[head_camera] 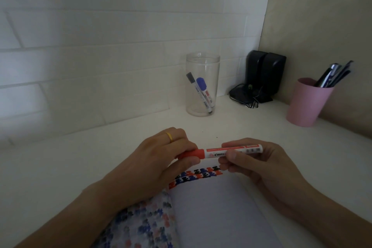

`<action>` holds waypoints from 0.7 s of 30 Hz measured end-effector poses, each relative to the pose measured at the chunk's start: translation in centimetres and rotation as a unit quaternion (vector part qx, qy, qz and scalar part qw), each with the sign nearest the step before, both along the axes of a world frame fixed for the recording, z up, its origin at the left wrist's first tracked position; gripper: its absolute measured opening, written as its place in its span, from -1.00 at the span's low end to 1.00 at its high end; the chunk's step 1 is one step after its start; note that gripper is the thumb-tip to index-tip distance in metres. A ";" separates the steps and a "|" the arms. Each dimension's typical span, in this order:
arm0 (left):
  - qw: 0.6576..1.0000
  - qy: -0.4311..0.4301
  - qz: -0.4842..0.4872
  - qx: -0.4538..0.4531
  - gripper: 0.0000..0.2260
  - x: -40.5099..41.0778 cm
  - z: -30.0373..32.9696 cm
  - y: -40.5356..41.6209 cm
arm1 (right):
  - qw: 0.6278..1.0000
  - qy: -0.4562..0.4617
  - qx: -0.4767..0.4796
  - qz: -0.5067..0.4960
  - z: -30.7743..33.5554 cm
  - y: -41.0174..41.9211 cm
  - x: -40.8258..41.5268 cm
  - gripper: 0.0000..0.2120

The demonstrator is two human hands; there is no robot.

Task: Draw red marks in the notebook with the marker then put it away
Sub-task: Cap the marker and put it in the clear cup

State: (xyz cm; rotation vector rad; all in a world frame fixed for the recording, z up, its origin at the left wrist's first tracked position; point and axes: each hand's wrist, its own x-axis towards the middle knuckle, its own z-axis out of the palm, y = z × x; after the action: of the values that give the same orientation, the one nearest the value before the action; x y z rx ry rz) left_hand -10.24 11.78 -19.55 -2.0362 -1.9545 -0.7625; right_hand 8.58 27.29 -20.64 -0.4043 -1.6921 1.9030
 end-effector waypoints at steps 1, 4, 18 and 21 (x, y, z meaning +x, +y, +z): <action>1.000 0.004 -0.002 -0.003 -0.67 0.1 0.1 -0.1 | 1.000 -0.003 -0.001 0.002 0.1 -0.1 0.0 -0.60; 1.000 -0.002 -0.015 0.000 -0.71 0.1 0.1 -0.2 | 1.000 -0.005 -0.004 0.003 0.2 0.0 0.2 -0.71; 0.998 -0.006 0.043 0.049 -0.50 -0.5 0.0 -0.3 | 0.996 -0.050 0.065 0.035 0.3 -0.6 -0.1 -0.72; 0.996 0.030 0.079 0.032 -0.58 -1.2 -0.2 -0.3 | 0.999 -0.030 0.042 0.015 0.1 -0.2 -0.3 -0.46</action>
State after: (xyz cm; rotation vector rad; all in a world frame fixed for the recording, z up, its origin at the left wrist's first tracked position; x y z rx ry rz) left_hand -11.40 11.43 -19.74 -1.8220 -2.0008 -0.7095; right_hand 8.32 27.08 -20.52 -0.4100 -1.8196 1.8508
